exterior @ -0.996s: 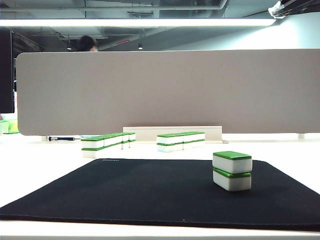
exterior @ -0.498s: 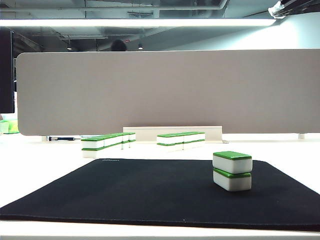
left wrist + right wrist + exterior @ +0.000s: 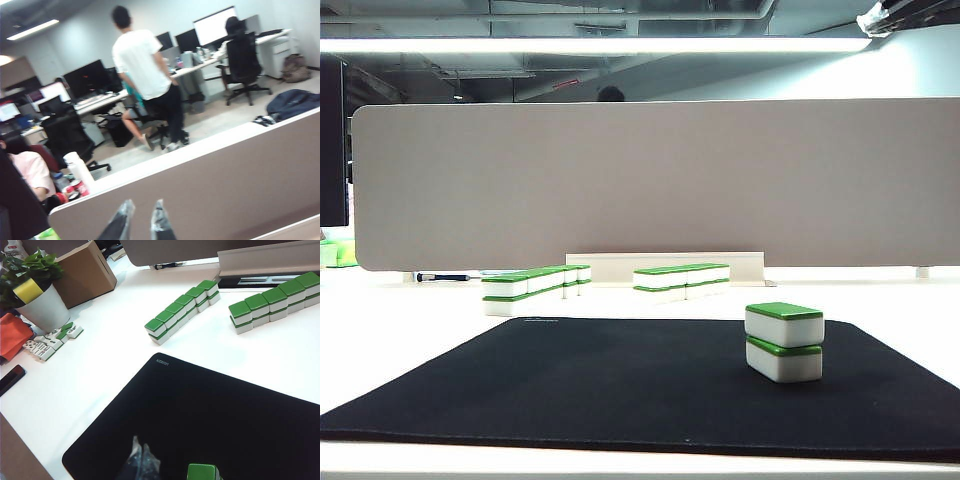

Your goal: Take a mahjong tile from the mahjong wall and then place it on the table close to you.

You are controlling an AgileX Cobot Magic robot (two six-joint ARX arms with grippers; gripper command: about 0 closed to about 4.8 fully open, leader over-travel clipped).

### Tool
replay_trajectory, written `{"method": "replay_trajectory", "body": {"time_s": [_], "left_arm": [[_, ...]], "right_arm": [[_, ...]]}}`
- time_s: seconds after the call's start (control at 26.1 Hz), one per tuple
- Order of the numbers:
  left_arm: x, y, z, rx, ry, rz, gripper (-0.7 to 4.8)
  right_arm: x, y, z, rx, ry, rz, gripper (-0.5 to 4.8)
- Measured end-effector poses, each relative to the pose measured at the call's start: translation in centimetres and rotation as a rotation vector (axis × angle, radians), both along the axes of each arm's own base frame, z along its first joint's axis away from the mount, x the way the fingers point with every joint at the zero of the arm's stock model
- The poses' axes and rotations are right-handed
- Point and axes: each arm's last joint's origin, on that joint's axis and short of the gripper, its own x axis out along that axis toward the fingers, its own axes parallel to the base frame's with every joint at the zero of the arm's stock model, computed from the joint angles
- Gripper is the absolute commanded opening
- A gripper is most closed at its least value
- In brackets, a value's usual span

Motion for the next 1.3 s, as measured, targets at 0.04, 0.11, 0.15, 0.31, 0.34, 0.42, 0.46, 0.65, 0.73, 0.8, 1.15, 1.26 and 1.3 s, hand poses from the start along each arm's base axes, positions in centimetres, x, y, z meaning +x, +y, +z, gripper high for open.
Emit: {"method": "replay_trajectory", "body": {"time_s": [0.04, 0.11, 0.15, 0.31, 0.34, 0.42, 0.46, 0.65, 0.73, 0.8, 1.15, 1.26, 1.3], "left_arm": [[0.0, 0.0, 0.0, 0.004, -0.003, 0.006, 0.51], [0.0, 0.0, 0.0, 0.008, 0.0, 0.01, 0.51], [0.0, 0.1, -0.1, 0.013, 0.005, 0.012, 0.51], [0.4, 1.1, -0.7, 0.036, 0.068, 0.049, 0.51], [0.6, 1.5, -1.0, 0.032, 0.086, 0.062, 0.51], [1.1, 2.5, -1.6, 0.009, 0.129, 0.072, 0.51], [1.7, 3.8, -2.2, -0.034, 0.176, 0.063, 0.51], [2.5, 5.9, -3.7, -0.117, 0.28, 0.024, 0.51], [3.0, 5.9, -4.7, -0.124, 0.325, 0.0, 0.51], [4.0, 5.8, -6.5, -0.123, 0.402, -0.005, 0.51], [4.8, 5.8, -7.1, -0.161, 0.432, -0.007, 0.52], [6.4, 5.7, -8.8, -0.166, 0.514, 0.0, 0.52], [7.1, 5.7, -9.8, -0.165, 0.559, 0.004, 0.52]], "right_arm": [[0.0, 0.0, 0.0, 0.0, 0.0, 0.0, -0.01], [0.0, 0.0, 0.0, 0.0, 0.0, 0.0, -0.01], [0.0, 0.0, 0.0, 0.0, 0.0, 0.0, -0.01], [0.0, 0.0, 0.0, 0.0, 0.0, 0.0, -0.01], [0.0, 0.0, 0.0, 0.0, 0.0, 0.0, -0.01], [0.0, 0.0, 0.0, 0.0, 0.0, -0.001, -0.01], [0.0, 0.0, 0.0, 0.0, 0.0, 0.0, -0.01], [0.0, 0.0, 0.0, -0.001, 0.0, -0.002, -0.01], [0.0, 0.0, 0.0, -0.001, 0.0, -0.002, -0.01], [0.0, 0.0, 0.0, -0.001, 0.001, -0.002, -0.01], [0.0, 0.0, 0.0, -0.001, 0.001, -0.002, -0.01], [0.0, 0.0, 0.0, -0.001, 0.001, -0.002, -0.01], [0.0, 0.0, 0.0, -0.001, 0.001, -0.002, -0.01]]}}
